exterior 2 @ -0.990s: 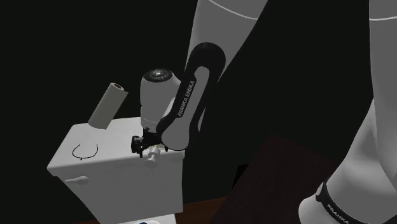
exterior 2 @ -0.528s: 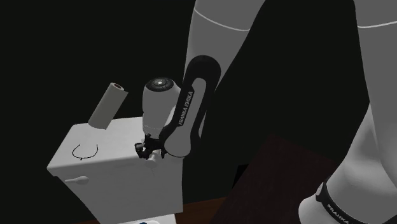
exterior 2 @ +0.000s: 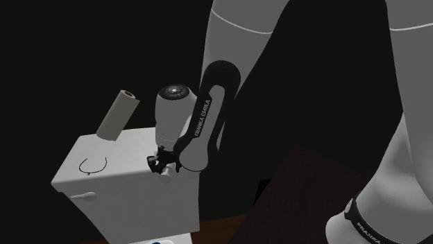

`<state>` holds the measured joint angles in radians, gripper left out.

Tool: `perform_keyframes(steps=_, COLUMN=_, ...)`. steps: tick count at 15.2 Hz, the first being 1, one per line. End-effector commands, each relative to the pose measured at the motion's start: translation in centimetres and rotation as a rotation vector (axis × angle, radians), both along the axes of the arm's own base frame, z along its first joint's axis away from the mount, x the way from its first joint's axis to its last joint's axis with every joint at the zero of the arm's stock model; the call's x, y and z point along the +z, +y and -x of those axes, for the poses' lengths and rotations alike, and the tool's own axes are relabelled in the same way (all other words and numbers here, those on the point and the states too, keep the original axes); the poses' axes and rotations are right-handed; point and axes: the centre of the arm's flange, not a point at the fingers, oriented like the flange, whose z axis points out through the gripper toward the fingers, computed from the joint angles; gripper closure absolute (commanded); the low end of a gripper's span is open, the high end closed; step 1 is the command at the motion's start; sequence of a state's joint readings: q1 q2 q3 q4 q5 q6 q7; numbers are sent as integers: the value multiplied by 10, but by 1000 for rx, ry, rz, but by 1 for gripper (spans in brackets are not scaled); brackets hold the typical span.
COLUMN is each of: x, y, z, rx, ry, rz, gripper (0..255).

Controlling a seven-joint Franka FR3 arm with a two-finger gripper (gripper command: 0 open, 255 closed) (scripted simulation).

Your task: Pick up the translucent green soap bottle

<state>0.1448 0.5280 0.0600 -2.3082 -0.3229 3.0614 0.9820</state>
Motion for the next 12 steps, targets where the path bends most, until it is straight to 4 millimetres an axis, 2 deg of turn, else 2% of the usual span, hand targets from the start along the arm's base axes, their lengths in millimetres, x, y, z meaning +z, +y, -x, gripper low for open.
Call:
perform_keyframes(steps=1, x=5, y=0, z=0, rx=0, ry=0, rz=0, gripper=255)
perform_keyframes(steps=12, x=63, y=0, z=0, rx=-1, ry=0, rz=0, gripper=255)
